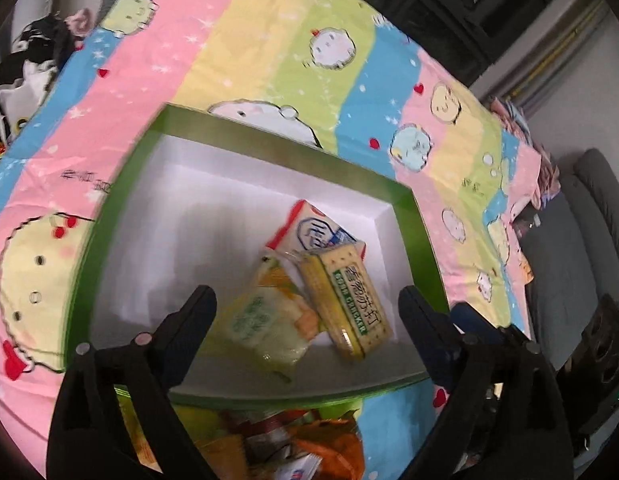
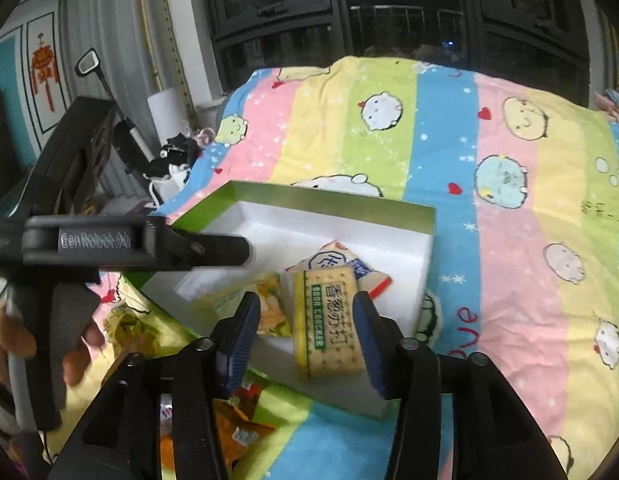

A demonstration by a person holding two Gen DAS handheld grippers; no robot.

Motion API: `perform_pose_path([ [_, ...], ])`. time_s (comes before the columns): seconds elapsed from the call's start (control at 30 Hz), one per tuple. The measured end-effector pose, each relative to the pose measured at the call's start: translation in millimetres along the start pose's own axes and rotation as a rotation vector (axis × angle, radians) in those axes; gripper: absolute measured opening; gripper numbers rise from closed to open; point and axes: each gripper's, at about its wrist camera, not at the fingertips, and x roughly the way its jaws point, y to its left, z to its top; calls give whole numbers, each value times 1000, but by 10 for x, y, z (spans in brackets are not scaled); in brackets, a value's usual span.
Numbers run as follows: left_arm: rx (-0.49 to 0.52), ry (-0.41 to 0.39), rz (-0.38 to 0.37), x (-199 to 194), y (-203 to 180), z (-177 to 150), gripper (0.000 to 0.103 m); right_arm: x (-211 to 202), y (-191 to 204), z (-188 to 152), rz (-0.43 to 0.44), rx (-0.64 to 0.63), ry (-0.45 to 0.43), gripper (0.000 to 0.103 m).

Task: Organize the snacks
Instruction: 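Withdraw the left tool from the box toward the orange chip bag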

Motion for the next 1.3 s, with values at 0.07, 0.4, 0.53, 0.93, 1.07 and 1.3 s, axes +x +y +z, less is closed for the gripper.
perform_pose_path([
  [0.07,-17,-26,-1,-170,87,-5,102,-90,-7,-33,6,6,-11,53],
  [0.4,-41,-33,31,-707,405,-423,102,-352,-43,-530,-14,89,56,58],
  [0.53,-35,-12,86,-811,530,-685,102,-400,-44,-721,-8,111,96,58],
  [0.93,66,1,219,-930,680,-1435,102,-410,198,-1094,67,150,182,59],
  [1.07,75,5,192,-932,598,-1553,102,-395,321,-1128,112,171,183,59],
  [1.3,138,13,25,-924,281,-1620,102,-323,453,-1127,123,159,197,59],
])
